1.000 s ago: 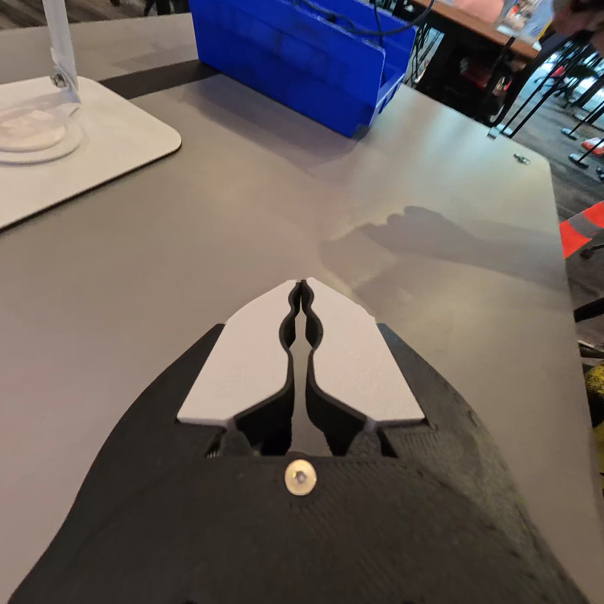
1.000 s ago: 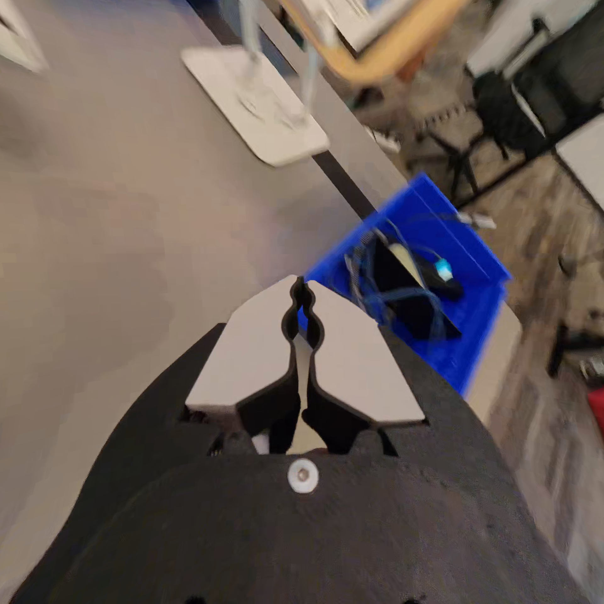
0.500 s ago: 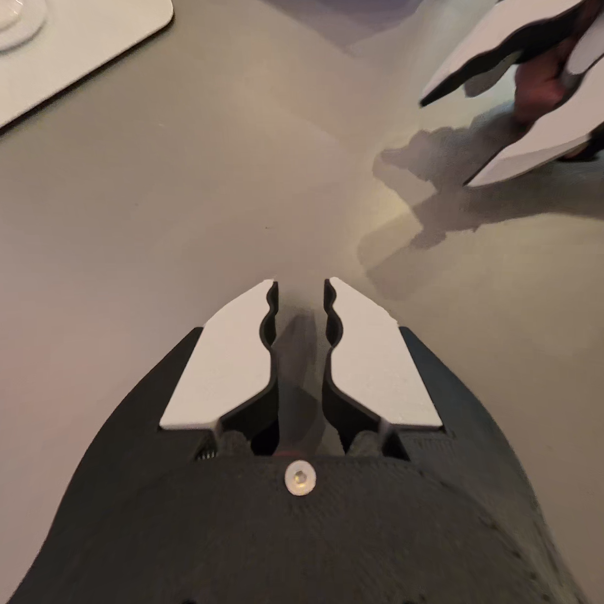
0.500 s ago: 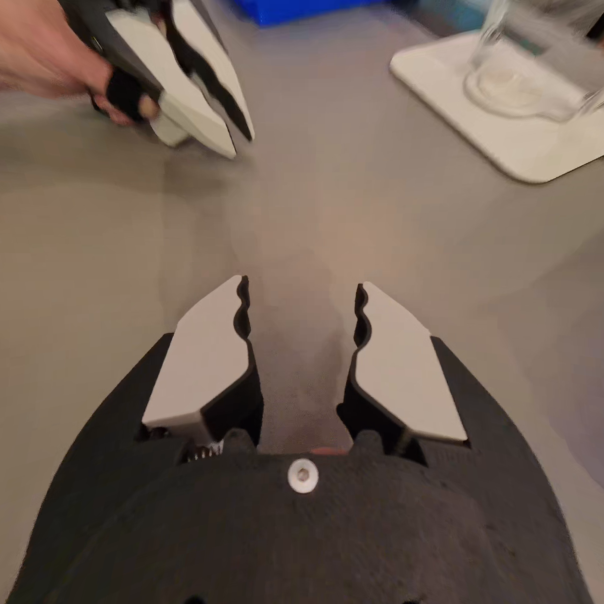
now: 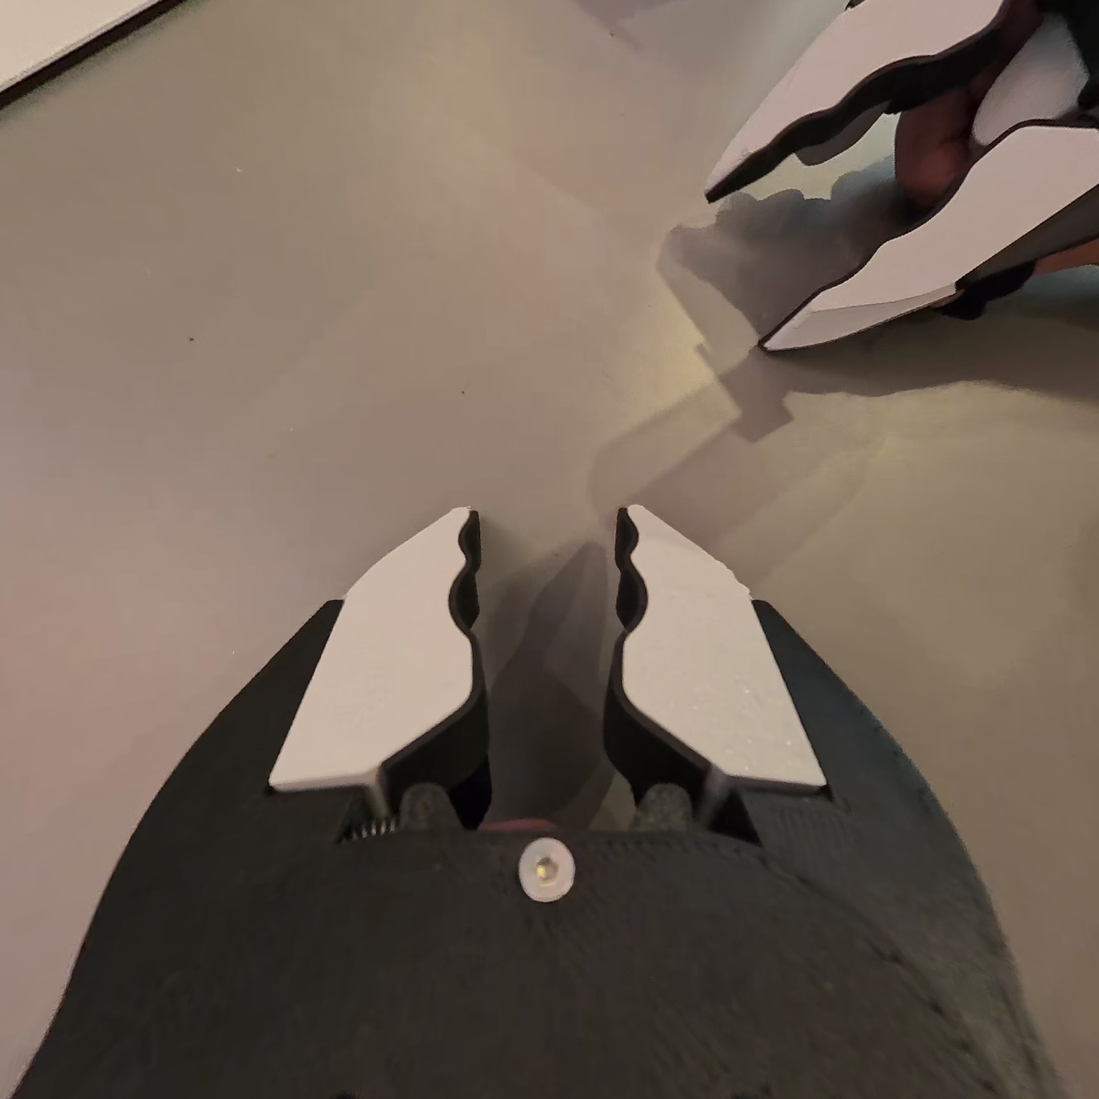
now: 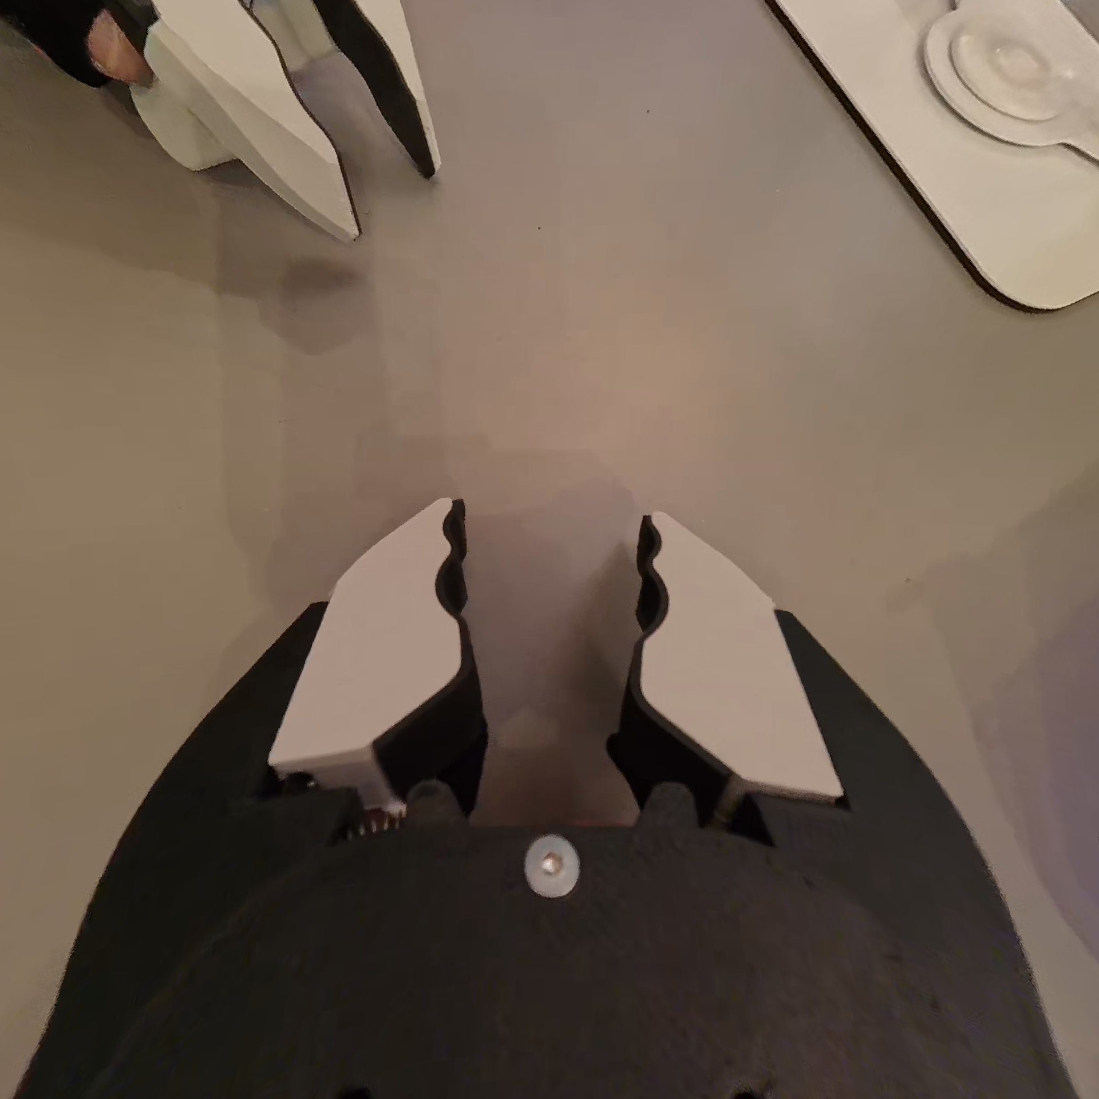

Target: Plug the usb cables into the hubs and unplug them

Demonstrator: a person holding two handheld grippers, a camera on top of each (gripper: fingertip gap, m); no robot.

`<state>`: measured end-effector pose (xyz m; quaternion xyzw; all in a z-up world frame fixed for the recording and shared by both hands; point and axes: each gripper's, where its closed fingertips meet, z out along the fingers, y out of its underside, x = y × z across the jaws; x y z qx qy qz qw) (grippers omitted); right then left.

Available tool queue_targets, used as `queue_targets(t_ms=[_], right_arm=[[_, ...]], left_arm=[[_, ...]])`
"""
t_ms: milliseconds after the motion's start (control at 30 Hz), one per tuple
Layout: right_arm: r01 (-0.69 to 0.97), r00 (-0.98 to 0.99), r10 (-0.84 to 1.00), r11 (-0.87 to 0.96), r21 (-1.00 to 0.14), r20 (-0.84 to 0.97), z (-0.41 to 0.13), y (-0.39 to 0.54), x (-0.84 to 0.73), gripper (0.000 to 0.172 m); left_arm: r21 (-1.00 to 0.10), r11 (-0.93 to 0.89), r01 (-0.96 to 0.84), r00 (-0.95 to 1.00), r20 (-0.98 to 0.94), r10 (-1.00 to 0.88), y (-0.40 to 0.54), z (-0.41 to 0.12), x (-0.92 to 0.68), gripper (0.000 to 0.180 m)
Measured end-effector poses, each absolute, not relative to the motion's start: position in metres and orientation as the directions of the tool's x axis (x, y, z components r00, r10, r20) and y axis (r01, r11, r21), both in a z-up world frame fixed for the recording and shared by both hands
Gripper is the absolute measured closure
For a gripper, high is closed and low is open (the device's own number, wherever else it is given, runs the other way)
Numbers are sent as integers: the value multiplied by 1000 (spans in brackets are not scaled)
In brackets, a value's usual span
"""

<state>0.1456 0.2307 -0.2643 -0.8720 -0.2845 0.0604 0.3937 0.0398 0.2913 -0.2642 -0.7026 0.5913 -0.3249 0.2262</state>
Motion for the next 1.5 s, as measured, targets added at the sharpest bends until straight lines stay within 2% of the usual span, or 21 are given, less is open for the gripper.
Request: queue_targets(t_ms=[267, 367, 467, 567, 700, 800, 900, 933, 1000, 1033, 1067, 1100, 1167, 1200, 1300, 1367, 1500], right_arm=[[482, 821, 543, -493, -724, 177, -262, 232, 147, 113], [493, 815, 537, -444, -748, 219, -255, 232, 149, 110], [437, 855, 466, -409, -801, 229, -237, 227, 165, 101], [400, 905, 304, -375, -836, 297, -206, 211, 214, 97], [253, 963, 0, -343, -905, 269, -157, 171, 326, 106], [111, 957, -213, -355, -928, 196, -138, 140, 423, 123], [-51, 915, -389, -366, -929, 103, -144, 126, 506, 107], [-101, 908, -414, -365, -925, 64, -152, 127, 525, 102], [-179, 902, -432, -354, -918, -9, -165, 134, 552, 103], [-196, 900, -435, -375, -906, -14, -173, 138, 562, 101], [-208, 905, -425, -400, -892, -21, -180, 143, 567, 102], [-235, 912, -407, -414, -879, -52, -186, 150, 570, 109], [-292, 924, -356, -429, -855, -138, -194, 163, 570, 121], [-298, 932, -326, -435, -850, -160, -195, 169, 569, 135], [-243, 953, -280, -486, -840, -115, -199, 180, 565, 168], [-202, 961, -267, -509, -837, -70, -199, 182, 565, 168], [-215, 964, -245, -495, -842, -102, -199, 176, 558, 168]], left_arm=[[-702, -207, -681, 90, 200, -976, 291, -264, 39, 139], [-737, -251, -627, 154, 199, -968, 303, -256, 38, 122], [-816, -286, -503, 302, 144, -942, 336, -237, 24, 106], [-884, -278, -375, 501, 58, -863, 387, -209, -9, 92], [-952, -276, -134, 709, 103, -698, 453, -164, -61, 75], [-932, -352, -89, 752, 169, -637, 489, -166, -79, 65], [-903, -409, -130, 750, 180, -637, 509, -183, -72, 64], [-896, -421, -145, 746, 180, -641, 514, -190, -68, 68], [-876, -454, -161, 743, 195, -640, 521, -203, -60, 75], [-871, -464, -162, 744, 201, -637, 523, -206, -57, 85], [-874, -457, -165, 732, 203, -650, 523, -205, -53, 105], [-860, -481, -169, 708, 234, -666, 520, -206, -47, 128], [-839, -519, -163, 727, 254, -638, 525, -208, -45, 137], [-836, -520, -175, 737, 239, -632, 527, -209, -46, 147], [-839, -505, -204, 745, 202, -636, 529, -211, -46, 153], [-842, -483, -238, 756, 151, -637, 529, -211, -52, 159], [-846, -463, -263, 762, 113, -638, 516, -211, -82, 175]])
